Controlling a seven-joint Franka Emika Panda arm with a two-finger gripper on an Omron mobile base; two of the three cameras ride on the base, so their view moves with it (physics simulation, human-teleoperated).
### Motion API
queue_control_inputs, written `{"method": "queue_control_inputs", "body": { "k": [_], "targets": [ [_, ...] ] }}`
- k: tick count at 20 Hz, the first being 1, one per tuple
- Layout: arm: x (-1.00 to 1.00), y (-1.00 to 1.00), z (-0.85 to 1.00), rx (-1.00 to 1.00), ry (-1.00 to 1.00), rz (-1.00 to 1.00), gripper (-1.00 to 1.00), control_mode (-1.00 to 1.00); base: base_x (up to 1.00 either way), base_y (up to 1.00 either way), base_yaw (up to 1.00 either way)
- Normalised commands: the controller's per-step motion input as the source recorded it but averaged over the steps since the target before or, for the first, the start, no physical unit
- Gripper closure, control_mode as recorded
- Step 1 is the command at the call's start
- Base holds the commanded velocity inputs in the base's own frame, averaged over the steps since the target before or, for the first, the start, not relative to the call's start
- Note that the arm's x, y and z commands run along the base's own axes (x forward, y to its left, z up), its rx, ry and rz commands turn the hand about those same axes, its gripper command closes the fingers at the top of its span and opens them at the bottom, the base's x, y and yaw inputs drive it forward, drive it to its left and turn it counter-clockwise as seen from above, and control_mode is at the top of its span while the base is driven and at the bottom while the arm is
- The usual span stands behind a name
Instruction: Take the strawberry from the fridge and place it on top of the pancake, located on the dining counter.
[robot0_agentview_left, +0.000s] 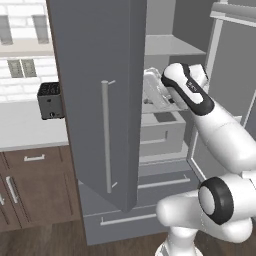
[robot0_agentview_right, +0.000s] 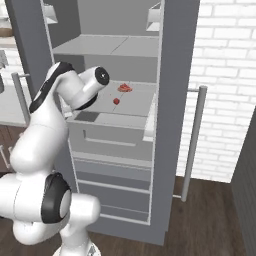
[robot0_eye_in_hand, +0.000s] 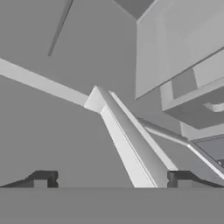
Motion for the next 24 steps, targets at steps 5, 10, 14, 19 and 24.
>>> {"method": "queue_control_inputs", "body": {
  "k": [5,10,14,19,24],
  "targets": [
    [-0.48,0.49,0.00,0.00,-0.04,0.23,-1.00,-1.00,0.00,0.00,0.00],
    [-0.43,0.49,0.00,0.00,-0.04,0.22,-1.00,-1.00,0.00,0.00,0.00],
    [-0.16,0.74,0.00,0.00,0.00,0.15,-1.00,-1.00,0.00,0.00,0.00],
    [-0.12,0.78,0.00,-0.01,0.00,0.10,-1.00,-1.00,0.00,0.00,0.00],
    [-0.10,0.78,0.00,-0.02,0.00,0.08,-1.00,-1.00,0.00,0.00,0.00]
  ]
}}
